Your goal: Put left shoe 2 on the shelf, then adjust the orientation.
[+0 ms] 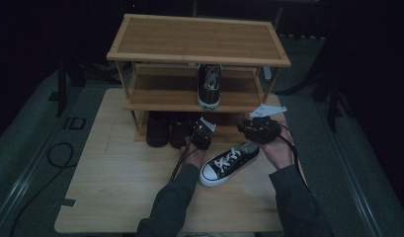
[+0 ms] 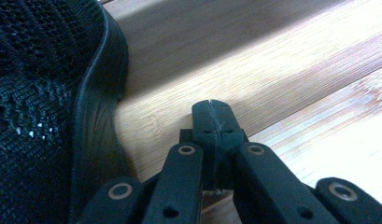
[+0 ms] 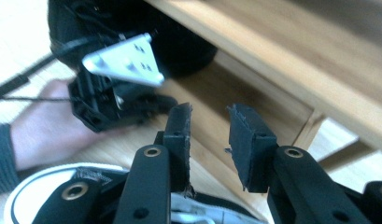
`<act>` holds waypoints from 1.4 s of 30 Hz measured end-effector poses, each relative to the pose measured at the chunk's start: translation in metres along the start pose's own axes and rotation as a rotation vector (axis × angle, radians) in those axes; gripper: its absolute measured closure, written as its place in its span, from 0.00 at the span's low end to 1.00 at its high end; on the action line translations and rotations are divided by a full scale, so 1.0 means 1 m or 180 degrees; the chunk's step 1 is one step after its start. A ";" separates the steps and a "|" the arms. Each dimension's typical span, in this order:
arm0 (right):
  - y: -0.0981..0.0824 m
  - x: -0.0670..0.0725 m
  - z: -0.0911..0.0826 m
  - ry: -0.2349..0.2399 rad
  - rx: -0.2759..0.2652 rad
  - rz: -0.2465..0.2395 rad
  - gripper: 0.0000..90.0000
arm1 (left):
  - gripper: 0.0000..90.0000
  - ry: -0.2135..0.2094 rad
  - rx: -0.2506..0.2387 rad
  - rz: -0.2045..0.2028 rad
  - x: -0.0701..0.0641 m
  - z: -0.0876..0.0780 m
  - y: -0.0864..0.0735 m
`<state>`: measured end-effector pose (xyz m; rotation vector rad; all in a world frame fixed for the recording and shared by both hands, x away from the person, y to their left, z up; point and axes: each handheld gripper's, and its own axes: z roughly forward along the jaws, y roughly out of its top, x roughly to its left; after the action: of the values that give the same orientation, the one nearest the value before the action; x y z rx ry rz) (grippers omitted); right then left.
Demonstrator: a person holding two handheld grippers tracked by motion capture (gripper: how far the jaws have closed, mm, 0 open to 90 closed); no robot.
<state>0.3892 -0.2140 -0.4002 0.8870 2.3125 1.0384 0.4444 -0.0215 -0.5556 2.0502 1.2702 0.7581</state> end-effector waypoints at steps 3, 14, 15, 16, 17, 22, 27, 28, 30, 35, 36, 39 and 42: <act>-0.009 -0.006 0.003 -0.0013 0.0058 0.0057 0.76 | 1.00 0.0001 -0.0001 0.0004 0.000 0.000 0.000; -0.039 -0.024 0.015 -0.0105 0.0292 0.0203 0.75 | 1.00 0.0001 0.0005 0.0016 0.000 0.000 0.000; -0.042 -0.025 0.015 -0.0118 0.0309 0.0214 0.75 | 1.00 0.0001 0.0005 0.0015 0.000 0.000 0.000; -0.044 -0.027 0.016 -0.0134 0.0326 0.0228 0.75 | 1.00 0.0000 0.0004 0.0015 0.000 0.000 0.000; -0.046 -0.028 0.017 -0.0149 0.0350 0.0236 0.75 | 1.00 0.0000 0.0008 0.0013 0.000 0.000 0.000; -0.055 -0.034 0.020 -0.0186 0.0408 0.0281 0.75 | 1.00 0.0007 0.0002 0.0013 0.000 0.000 0.000; -0.062 -0.039 0.023 -0.0198 0.0456 0.0331 0.79 | 1.00 0.0007 0.0004 0.0009 0.000 0.000 0.000; -0.063 -0.040 0.024 -0.0203 0.0465 0.0325 0.83 | 1.00 0.0007 0.0004 0.0008 0.000 0.000 0.000; -0.065 -0.041 0.025 -0.0214 0.0473 0.0346 0.88 | 1.00 0.0007 0.0002 0.0008 0.000 0.000 0.000; -0.067 -0.041 0.027 -0.0175 0.0513 0.0331 0.89 | 1.00 0.0006 0.0004 0.0006 0.000 0.000 0.000; -0.067 -0.041 0.027 -0.0175 0.0513 0.0331 0.89 | 1.00 0.0006 0.0004 0.0006 0.000 0.000 0.000; -0.068 -0.045 0.029 -0.0319 0.0506 0.0357 0.85 | 1.00 0.0008 0.0003 0.0005 0.000 0.000 0.000; -0.068 -0.049 0.033 -0.0362 0.0561 0.0383 0.84 | 1.00 0.0009 0.0005 0.0010 0.000 0.000 0.000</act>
<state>0.4187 -0.2677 -0.4667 1.1360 2.3042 0.8169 0.4442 -0.0216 -0.5556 2.0536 1.2698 0.7621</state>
